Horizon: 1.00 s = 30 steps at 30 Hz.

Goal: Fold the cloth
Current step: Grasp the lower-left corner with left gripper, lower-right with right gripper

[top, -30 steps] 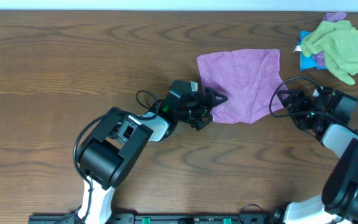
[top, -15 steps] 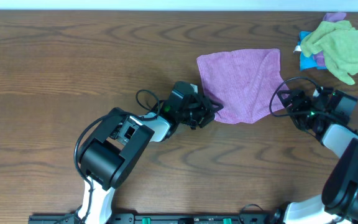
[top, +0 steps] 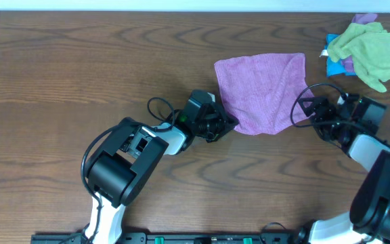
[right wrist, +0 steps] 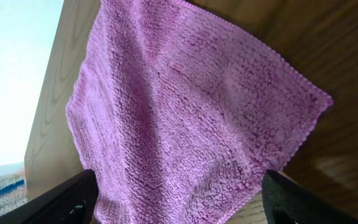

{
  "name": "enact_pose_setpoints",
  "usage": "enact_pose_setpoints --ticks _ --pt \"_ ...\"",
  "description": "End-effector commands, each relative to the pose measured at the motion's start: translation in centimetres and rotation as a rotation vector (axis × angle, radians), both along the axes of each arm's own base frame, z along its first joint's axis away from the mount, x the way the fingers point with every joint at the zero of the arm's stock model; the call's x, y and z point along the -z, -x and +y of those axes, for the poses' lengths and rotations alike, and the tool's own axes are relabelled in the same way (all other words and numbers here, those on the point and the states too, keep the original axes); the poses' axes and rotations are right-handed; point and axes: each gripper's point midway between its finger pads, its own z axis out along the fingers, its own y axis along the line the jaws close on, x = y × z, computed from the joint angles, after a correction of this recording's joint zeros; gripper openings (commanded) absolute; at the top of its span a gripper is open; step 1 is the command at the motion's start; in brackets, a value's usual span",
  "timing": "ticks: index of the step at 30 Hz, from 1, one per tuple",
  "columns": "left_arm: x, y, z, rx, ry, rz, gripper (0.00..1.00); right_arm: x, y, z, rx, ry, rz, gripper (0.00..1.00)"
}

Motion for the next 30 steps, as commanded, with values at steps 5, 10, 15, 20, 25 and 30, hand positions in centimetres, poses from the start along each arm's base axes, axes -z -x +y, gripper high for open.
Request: enact_pose_setpoints --ticks 5,10,15,20,25,30 --pt "0.9 0.1 0.8 0.072 -0.010 -0.026 0.06 0.3 0.0 1.9 -0.044 -0.024 0.016 0.80" --pt "0.7 -1.2 3.0 0.067 0.014 -0.015 0.06 2.1 1.1 1.1 0.004 0.044 0.110 0.80" --pt "0.4 -2.2 4.4 0.054 0.032 -0.016 0.06 2.8 1.6 0.4 0.031 0.083 0.150 0.79" --pt "0.4 -2.5 4.8 0.049 0.037 -0.015 0.06 3.2 1.9 0.1 0.045 0.099 0.173 0.79" --pt "0.3 -2.5 4.8 0.053 0.041 -0.013 0.06 3.6 2.2 -0.5 0.065 0.134 0.198 0.73" --pt "0.2 -2.3 4.7 0.064 0.049 -0.009 0.06 5.2 2.3 -0.2 0.061 0.159 0.232 0.71"
